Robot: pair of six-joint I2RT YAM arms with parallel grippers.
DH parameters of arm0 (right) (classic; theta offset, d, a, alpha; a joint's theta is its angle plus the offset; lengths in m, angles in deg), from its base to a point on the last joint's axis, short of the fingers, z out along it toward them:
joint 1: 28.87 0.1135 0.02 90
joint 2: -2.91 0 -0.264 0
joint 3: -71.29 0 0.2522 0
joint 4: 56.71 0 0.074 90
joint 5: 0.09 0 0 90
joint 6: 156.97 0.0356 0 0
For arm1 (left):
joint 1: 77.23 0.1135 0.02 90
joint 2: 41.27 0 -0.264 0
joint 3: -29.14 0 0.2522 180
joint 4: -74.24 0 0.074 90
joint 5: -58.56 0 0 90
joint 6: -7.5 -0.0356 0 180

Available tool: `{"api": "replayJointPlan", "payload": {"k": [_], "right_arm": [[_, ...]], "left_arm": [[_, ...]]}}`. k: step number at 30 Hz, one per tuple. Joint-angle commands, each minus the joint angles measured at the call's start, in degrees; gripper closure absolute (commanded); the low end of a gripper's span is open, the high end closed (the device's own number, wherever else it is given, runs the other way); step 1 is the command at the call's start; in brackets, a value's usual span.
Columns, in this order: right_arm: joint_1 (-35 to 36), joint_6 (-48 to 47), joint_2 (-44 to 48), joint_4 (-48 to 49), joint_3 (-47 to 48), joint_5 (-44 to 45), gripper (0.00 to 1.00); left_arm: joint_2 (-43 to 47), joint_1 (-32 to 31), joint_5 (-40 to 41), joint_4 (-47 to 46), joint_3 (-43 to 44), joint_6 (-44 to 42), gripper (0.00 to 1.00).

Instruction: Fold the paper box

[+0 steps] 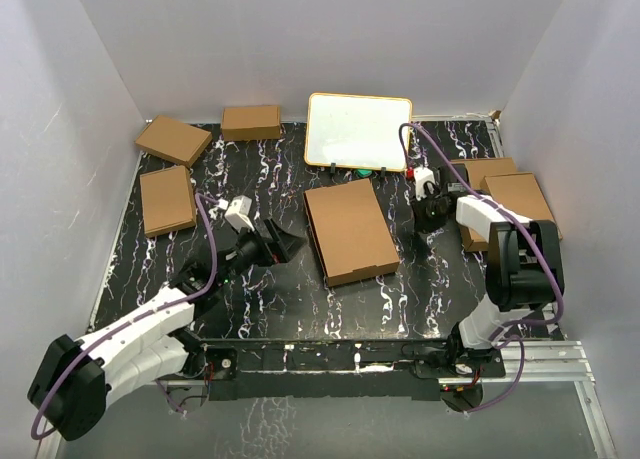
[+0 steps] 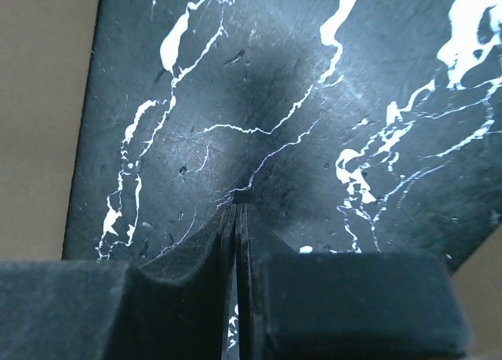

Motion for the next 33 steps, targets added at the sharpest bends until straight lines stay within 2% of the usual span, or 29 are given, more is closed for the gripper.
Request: {"api": "replayJointPlan", "payload": {"k": [1, 10, 17, 18, 19, 20, 22, 23, 24, 25, 27, 31, 32, 33], "right_arm": [[-0.1, 0.2, -0.7, 2.0, 4.7, -0.5, 0.89], [0.4, 0.2, 5.5, 2.0, 7.0, -0.5, 0.89], [2.1, 0.2, 11.9, 2.0, 9.3, -0.5, 0.89], [2.1, 1.5, 12.5, 1.1, 10.2, -3.6, 0.89], [2.1, 2.5, 12.9, -0.6, 11.3, -8.9, 0.12], [2.1, 2.5, 12.9, -3.1, 12.6, -14.4, 0.02], [2.1, 1.4, 11.7, -10.0, 16.6, -30.0, 0.01], [2.1, 1.4, 10.8, -10.0, 18.2, -30.0, 0.01], [2.1, 0.9, 9.8, -13.8, 19.8, -38.2, 0.01], [2.2, 0.9, 8.9, -19.6, 21.1, -52.4, 0.01], [2.5, 2.5, 7.6, -22.1, 23.7, -61.2, 0.01], [2.5, 8.6, 8.6, -18.3, 25.3, -59.9, 0.01], [2.7, 10.0, 9.2, -17.4, 25.3, -56.9, 0.01], [3.6, 11.3, 9.9, -16.5, 25.6, -49.6, 0.01]], "left_arm": [[-1.9, 0.5, -4.9, -8.7, -2.2, 7.1, 0.03], [-3.8, 0.5, -3.3, -2.5, 1.9, 3.3, 0.03], [-2.5, 0.5, 4.1, 14.2, 8.4, -3.2, 0.03], [-2.3, 0.5, 5.8, 17.2, 9.6, -4.0, 0.03], [-2.2, 0.5, 7.8, 19.9, 10.6, -4.6, 0.03], [-2.1, 0.5, 9.5, 22.3, 11.6, -5.0, 0.03], [-1.8, 0.4, 11.3, 25.8, 13.2, -5.8, 0.03], [-1.6, 0.5, 11.3, 26.4, 13.6, -6.1, 0.03], [-1.2, 0.5, 11.0, 26.5, 13.7, -6.1, 0.03], [-0.7, 0.5, 10.5, 26.3, 13.6, -6.0, 0.03], [0.4, 0.5, 9.8, 25.3, 12.9, -5.0, 0.03], [2.9, 0.5, 8.5, 23.4, 10.7, -2.7, 0.03], [3.4, 0.5, 8.2, 22.8, 10.1, -2.1, 0.03], [4.0, 0.5, 8.0, 22.4, 9.4, -1.3, 0.03]]}}
